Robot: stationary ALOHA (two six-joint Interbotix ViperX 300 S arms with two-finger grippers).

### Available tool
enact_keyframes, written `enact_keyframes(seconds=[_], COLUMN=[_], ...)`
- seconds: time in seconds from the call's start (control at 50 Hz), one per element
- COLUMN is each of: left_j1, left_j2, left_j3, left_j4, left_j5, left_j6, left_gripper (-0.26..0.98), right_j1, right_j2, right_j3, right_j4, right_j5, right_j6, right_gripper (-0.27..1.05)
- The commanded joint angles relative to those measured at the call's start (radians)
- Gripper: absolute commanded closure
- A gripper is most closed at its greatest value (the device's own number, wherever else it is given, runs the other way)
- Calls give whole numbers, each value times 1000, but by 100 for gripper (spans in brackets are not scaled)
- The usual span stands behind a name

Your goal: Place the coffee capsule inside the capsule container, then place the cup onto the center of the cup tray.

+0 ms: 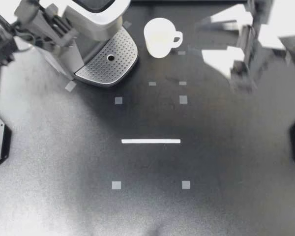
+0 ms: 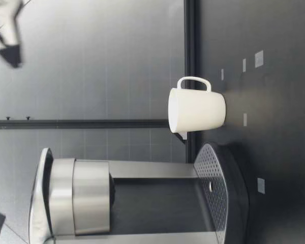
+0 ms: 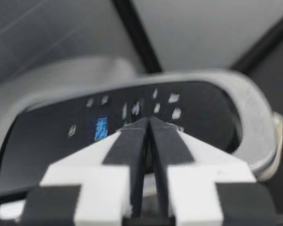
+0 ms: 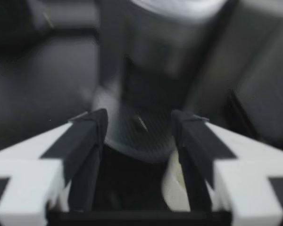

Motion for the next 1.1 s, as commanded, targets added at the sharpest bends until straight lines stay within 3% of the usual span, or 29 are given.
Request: enact_keyframes(seconds=[0.0, 0.06, 0.24, 0.38, 0.46, 0.6, 0.72, 1.08], left_j1=[-8, -9, -8, -9, -8, -9, -9, -8], left_j2=[-21, -26, -46, -80, -103, -146, -169, -181], left_j3=[-74, -106, -156, -161, -149, -106, -66, -54], left_j4=[-112, -176, -281, -337, -359, -377, -377, -376], left_j5=[63, 101, 156, 155, 144, 97, 64, 58], left_j6=[80, 126, 199, 249, 255, 255, 250, 249], left_gripper=[58, 58, 58, 58, 58, 58, 58, 58], right_j1=[-38, -67, -130, -202, -262, -354, -411, -439], right_j2=[38, 87, 183, 233, 270, 337, 402, 545], right_j3=[-92, -149, -256, -316, -334, -336, -331, -350], right_j4=[-23, -35, 12, 161, 299, 494, 597, 634], right_j5=[146, 262, 466, 555, 603, 629, 627, 581], right_j6=[-20, -55, -206, -364, -479, -666, -808, -882], right_gripper=[21, 21, 21, 21, 21, 21, 21, 20])
